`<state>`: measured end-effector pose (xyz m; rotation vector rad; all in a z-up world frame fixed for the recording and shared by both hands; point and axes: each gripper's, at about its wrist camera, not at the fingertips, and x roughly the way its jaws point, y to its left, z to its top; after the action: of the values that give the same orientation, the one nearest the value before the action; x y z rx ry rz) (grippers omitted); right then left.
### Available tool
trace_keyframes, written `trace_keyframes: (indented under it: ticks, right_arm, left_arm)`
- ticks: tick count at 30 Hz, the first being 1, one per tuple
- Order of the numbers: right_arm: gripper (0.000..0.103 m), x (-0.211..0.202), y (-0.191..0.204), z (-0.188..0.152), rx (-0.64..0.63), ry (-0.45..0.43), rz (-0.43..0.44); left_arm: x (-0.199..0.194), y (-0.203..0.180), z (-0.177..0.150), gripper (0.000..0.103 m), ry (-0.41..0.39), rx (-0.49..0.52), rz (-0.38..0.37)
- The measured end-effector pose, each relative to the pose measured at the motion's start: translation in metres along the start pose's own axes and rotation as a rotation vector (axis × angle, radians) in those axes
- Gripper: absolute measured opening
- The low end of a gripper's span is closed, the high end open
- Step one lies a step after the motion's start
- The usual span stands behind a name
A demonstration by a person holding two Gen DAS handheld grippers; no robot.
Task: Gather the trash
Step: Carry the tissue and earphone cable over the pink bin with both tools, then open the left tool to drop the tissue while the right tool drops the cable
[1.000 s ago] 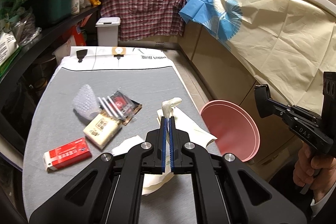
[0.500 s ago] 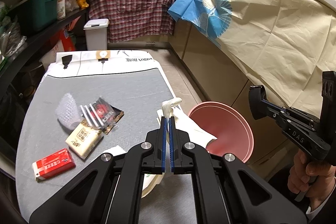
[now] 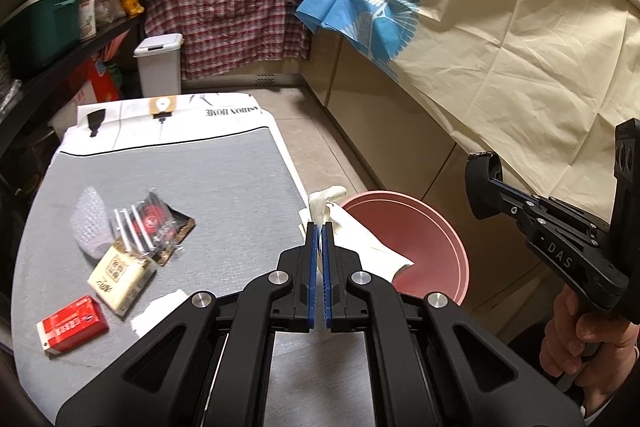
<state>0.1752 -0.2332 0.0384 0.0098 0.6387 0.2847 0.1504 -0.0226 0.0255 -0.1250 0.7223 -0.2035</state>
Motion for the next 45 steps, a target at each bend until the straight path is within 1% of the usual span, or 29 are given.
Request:
trace_keyframes:
  ticks: [6, 11, 19, 25, 38, 42, 44, 45]
  right_arm:
    - [0.003, 0.005, -0.025, 0.003, 0.085, 0.013, -0.046]
    - [0.003, 0.011, -0.037, 0.003, 0.127, 0.035, -0.059]
    - [0.003, 0.021, -0.046, 0.003, 0.148, 0.067, -0.069]
    - [0.003, 0.028, -0.046, 0.004, 0.139, 0.083, -0.082]
    - [0.003, 0.032, -0.047, 0.001, 0.118, 0.090, -0.112]
    - [0.007, 0.033, -0.046, 0.001, 0.111, 0.095, -0.130]
    - [0.009, 0.034, -0.047, 0.001, 0.111, 0.102, -0.145]
    - [0.013, 0.035, -0.048, 0.001, 0.112, 0.104, -0.147]
  left_arm:
    - [0.014, -0.013, 0.004, 0.002, 0.016, 0.020, -0.023]
    - [0.029, -0.023, 0.010, 0.002, 0.035, 0.022, -0.056]
    - [0.054, -0.048, 0.016, 0.002, 0.060, 0.054, -0.098]
    - [0.072, -0.061, 0.018, 0.002, 0.076, 0.076, -0.111]
    - [0.099, -0.068, 0.019, 0.002, 0.101, 0.090, -0.112]
    - [0.105, -0.071, 0.020, 0.003, 0.117, 0.098, -0.129]
    - [0.106, -0.071, 0.020, 0.004, 0.121, 0.099, -0.126]
    - [0.107, -0.071, 0.020, 0.008, 0.124, 0.097, -0.128]
